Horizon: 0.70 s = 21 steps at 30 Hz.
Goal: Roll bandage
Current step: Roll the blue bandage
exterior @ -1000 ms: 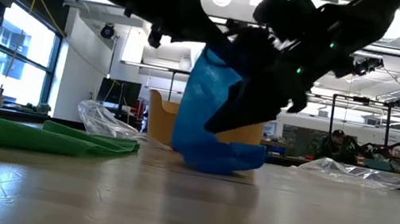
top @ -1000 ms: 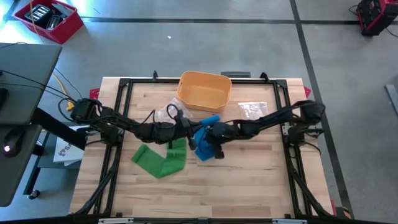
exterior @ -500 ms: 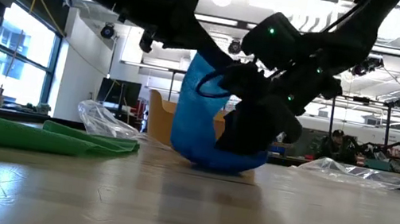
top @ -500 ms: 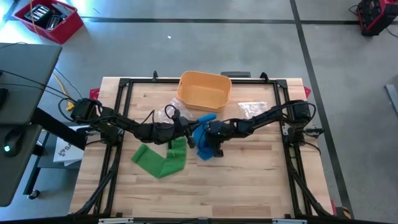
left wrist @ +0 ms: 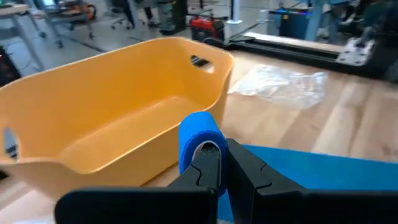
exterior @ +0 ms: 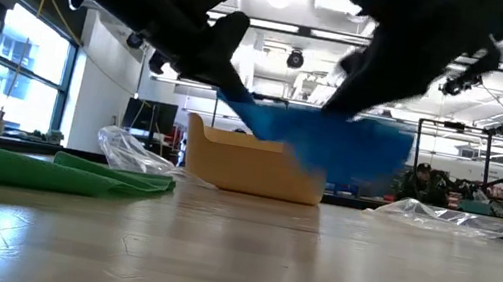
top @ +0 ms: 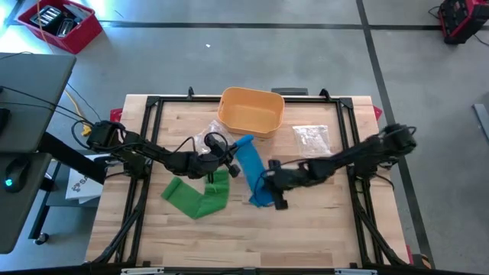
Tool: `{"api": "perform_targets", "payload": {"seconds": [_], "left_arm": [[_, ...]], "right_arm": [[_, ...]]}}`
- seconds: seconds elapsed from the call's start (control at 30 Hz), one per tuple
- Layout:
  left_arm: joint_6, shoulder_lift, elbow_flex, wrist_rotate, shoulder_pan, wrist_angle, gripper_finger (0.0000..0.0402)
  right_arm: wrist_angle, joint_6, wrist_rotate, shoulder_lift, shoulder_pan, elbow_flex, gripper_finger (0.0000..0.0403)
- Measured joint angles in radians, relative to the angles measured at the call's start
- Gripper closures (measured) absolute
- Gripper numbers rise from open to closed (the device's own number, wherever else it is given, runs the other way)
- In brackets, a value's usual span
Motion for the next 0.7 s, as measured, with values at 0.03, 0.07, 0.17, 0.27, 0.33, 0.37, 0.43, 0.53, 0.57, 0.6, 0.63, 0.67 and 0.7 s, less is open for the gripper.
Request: {"api": "perform_targets", "payload": {"seconds": [0.03, 0.07, 0.17, 0.27, 0.33, 0.37, 0.43, 0.53, 0.57, 0.6, 0.63, 0.67, 0.7], "left_arm": [[-0.017, 0.000, 0.000, -0.015, -0.001, -0.024, 0.0394], [-0.033, 0.000, 0.000, -0.025, 0.000, -0.050, 0.0394], [-0.083, -0.004, 0.000, -0.073, -0.001, -0.152, 0.0394], [-0.128, -0.004, 0.000, -0.135, 0.001, -0.260, 0.0394], [-0.165, -0.005, 0.000, -0.151, 0.001, -0.318, 0.0394], [-0.182, -0.005, 0.000, -0.151, 0.001, -0.345, 0.0394], [-0.193, -0.005, 0.000, -0.151, -0.003, -0.371, 0.0394], [-0.194, -0.005, 0.000, -0.151, -0.013, -0.373, 0.0394], [-0.193, -0.005, 0.000, -0.151, -0.016, -0.375, 0.0394], [-0.192, -0.005, 0.000, -0.152, -0.017, -0.374, 0.0394], [-0.192, -0.005, 0.000, -0.155, -0.016, -0.374, 0.0394], [-0.193, -0.005, 0.000, -0.156, -0.016, -0.373, 0.0394], [-0.192, -0.005, 0.000, -0.156, -0.015, -0.373, 0.0394]], "right_arm": [[-0.016, 0.016, 0.015, -0.027, 0.027, 0.000, 0.0401], [-0.038, 0.029, 0.028, -0.053, 0.054, 0.000, 0.0402], [-0.078, 0.081, 0.065, -0.121, 0.133, 0.000, 0.0402], [-0.122, 0.126, 0.109, -0.169, 0.209, 0.000, 0.0402], [-0.142, 0.148, 0.149, -0.190, 0.253, 0.000, 0.0402], [-0.144, 0.156, 0.173, -0.195, 0.271, 0.000, 0.0402], [-0.144, 0.178, 0.222, -0.200, 0.299, 0.000, 0.0402], [-0.152, 0.200, 0.234, -0.200, 0.316, 0.000, 0.0403], [-0.158, 0.211, 0.232, -0.200, 0.320, 0.000, 0.0403], [-0.167, 0.226, 0.226, -0.200, 0.324, 0.000, 0.0403], [-0.172, 0.235, 0.223, -0.200, 0.327, 0.000, 0.0403], [-0.172, 0.238, 0.218, -0.199, 0.330, 0.000, 0.0403], [-0.171, 0.239, 0.213, -0.199, 0.334, 0.000, 0.0403]]}}
